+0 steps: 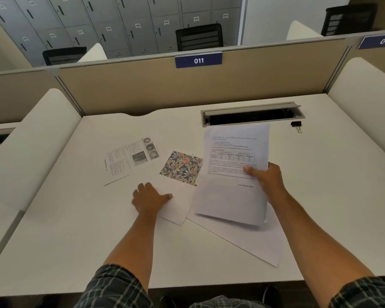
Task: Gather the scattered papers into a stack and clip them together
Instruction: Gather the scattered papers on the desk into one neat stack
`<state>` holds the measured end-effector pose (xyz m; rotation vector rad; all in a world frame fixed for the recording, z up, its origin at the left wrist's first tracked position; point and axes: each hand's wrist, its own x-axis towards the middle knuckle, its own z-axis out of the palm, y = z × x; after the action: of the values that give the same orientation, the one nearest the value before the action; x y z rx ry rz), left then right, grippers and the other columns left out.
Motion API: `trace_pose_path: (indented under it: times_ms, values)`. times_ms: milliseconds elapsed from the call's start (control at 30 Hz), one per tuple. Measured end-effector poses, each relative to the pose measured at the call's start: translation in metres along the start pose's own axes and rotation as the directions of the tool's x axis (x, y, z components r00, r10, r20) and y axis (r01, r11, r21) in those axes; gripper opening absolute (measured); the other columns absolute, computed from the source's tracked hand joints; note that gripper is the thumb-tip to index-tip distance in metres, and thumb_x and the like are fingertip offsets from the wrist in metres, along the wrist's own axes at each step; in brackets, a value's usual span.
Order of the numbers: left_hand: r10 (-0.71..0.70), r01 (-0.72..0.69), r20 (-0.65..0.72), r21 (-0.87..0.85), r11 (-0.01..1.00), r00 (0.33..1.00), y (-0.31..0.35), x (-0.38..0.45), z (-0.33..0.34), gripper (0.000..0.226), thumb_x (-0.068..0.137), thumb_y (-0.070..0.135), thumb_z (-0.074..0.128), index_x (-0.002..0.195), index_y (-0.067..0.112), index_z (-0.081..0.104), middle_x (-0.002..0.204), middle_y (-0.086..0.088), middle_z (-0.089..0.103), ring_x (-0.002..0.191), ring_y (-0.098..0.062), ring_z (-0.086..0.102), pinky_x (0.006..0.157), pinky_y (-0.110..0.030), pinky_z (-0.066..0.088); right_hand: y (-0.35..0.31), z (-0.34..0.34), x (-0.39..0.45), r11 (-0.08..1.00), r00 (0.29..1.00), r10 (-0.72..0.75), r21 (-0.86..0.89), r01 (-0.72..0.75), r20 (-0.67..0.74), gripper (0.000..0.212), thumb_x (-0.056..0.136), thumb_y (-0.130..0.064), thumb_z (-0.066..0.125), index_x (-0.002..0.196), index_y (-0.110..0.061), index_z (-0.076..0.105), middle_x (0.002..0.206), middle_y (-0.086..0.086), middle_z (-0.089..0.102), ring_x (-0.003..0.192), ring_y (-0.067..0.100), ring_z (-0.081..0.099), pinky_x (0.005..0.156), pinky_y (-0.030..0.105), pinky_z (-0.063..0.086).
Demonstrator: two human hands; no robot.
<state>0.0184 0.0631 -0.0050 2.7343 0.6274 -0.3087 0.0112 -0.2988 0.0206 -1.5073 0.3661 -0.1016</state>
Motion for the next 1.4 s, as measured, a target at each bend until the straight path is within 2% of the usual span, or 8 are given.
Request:
trace_pose_path:
  times_ms: [133, 233, 533, 733, 933, 1067, 1200, 1400]
  values:
    - [-0.094, 0.092, 0.115, 0.023, 0.996, 0.989, -0.023, 0.004, 0.001, 0.156, 0.048, 0.088, 0.079, 0.161, 0.003, 0.013, 0.170, -0.014, 0.011, 0.157, -0.040, 0.011, 0.121, -0.062, 0.023, 0.012, -0.003, -0.004, 1.000, 0.999, 0.031, 0.005, -0.031, -0.007, 0.038, 0.079, -0.011, 0.091, 0.115, -0.010, 0.078, 0.107, 0.006, 0.082, 0.092, 0.028, 0.080, 0.081, 0.044, 0.066]
    - [-0.100, 0.092, 0.103, 0.081, 0.992, 0.990, -0.029, 0.009, -0.005, 0.168, 0.034, 0.092, 0.079, 0.161, 0.006, 0.010, 0.165, -0.016, 0.017, 0.153, -0.041, 0.018, 0.118, -0.063, 0.025, 0.017, -0.003, -0.004, 0.999, 0.999, 0.035, -0.002, -0.035, -0.004, 0.030, 0.078, -0.013, 0.092, 0.105, -0.019, 0.079, 0.103, 0.002, 0.083, 0.088, 0.023, 0.081, 0.075, 0.037, 0.067]
    - [-0.185, 0.192, 0.104, -0.060, 0.980, 0.977, -0.020, 0.018, -0.011, 0.097, 0.066, 0.059, 0.091, 0.136, 0.005, 0.051, 0.139, -0.017, 0.058, 0.133, -0.040, 0.052, 0.109, -0.053, 0.043, 0.022, 0.000, -0.001, 1.000, 1.000, 0.031, 0.002, -0.031, 0.004, 0.031, 0.078, -0.017, 0.093, 0.105, -0.021, 0.079, 0.102, -0.002, 0.083, 0.089, 0.024, 0.081, 0.077, 0.042, 0.066]
    - [-0.015, 0.019, 0.016, -0.321, 0.947, 1.000, -0.022, 0.020, -0.019, 0.039, 0.089, 0.031, 0.077, 0.109, -0.002, 0.067, 0.115, -0.021, 0.070, 0.108, -0.039, 0.065, 0.088, -0.042, 0.051, 0.020, -0.001, 0.001, 0.999, 0.999, 0.032, 0.002, -0.032, 0.000, 0.029, 0.078, -0.013, 0.091, 0.104, -0.021, 0.079, 0.099, -0.004, 0.083, 0.087, 0.020, 0.081, 0.069, 0.031, 0.065]
    - [-0.154, 0.076, -0.009, -0.838, 0.540, 0.988, -0.024, 0.019, -0.016, 0.020, 0.094, 0.016, 0.075, 0.109, 0.003, 0.068, 0.111, -0.018, 0.070, 0.113, -0.044, 0.066, 0.099, -0.053, 0.054, 0.021, -0.004, 0.004, 0.997, 0.996, 0.078, -0.019, -0.078, -0.034, 0.024, 0.077, -0.013, 0.092, 0.095, -0.023, 0.081, 0.095, -0.004, 0.083, 0.082, 0.020, 0.081, 0.063, 0.028, 0.063]
    - [-0.230, 0.114, 0.050, -0.954, 0.277, 0.972, -0.018, 0.022, -0.018, 0.046, 0.097, 0.014, 0.072, 0.138, -0.001, 0.061, 0.139, -0.019, 0.065, 0.126, -0.040, 0.061, 0.111, -0.054, 0.049, 0.022, -0.002, 0.003, 0.995, 0.995, 0.095, -0.027, -0.096, -0.029, 0.022, 0.077, -0.011, 0.091, 0.091, -0.025, 0.080, 0.091, -0.007, 0.083, 0.078, 0.016, 0.081, 0.059, 0.022, 0.061]
    - [-0.078, 0.099, 0.092, -0.990, 0.095, 0.993, 0.001, 0.018, -0.020, 0.048, 0.097, 0.005, 0.070, 0.143, 0.000, 0.057, 0.143, -0.016, 0.063, 0.129, -0.037, 0.060, 0.114, -0.053, 0.046, 0.021, 0.009, 0.001, 0.995, 0.995, 0.096, -0.035, -0.096, 0.023, 0.025, 0.080, -0.012, 0.090, 0.098, -0.026, 0.078, 0.092, -0.011, 0.082, 0.081, 0.014, 0.081, 0.062, 0.022, 0.062]
    - [0.200, 0.116, 0.193, -0.932, 0.345, 0.960, 0.034, -0.002, -0.019, 0.038, 0.082, 0.017, 0.085, 0.117, 0.006, 0.074, 0.115, -0.015, 0.077, 0.104, -0.036, 0.073, 0.094, -0.049, 0.060, 0.017, 0.032, 0.003, 0.992, 0.989, 0.122, -0.031, -0.120, 0.084, 0.033, 0.081, -0.016, 0.090, 0.111, -0.019, 0.076, 0.099, -0.003, 0.081, 0.085, 0.018, 0.080, 0.076, 0.035, 0.064]
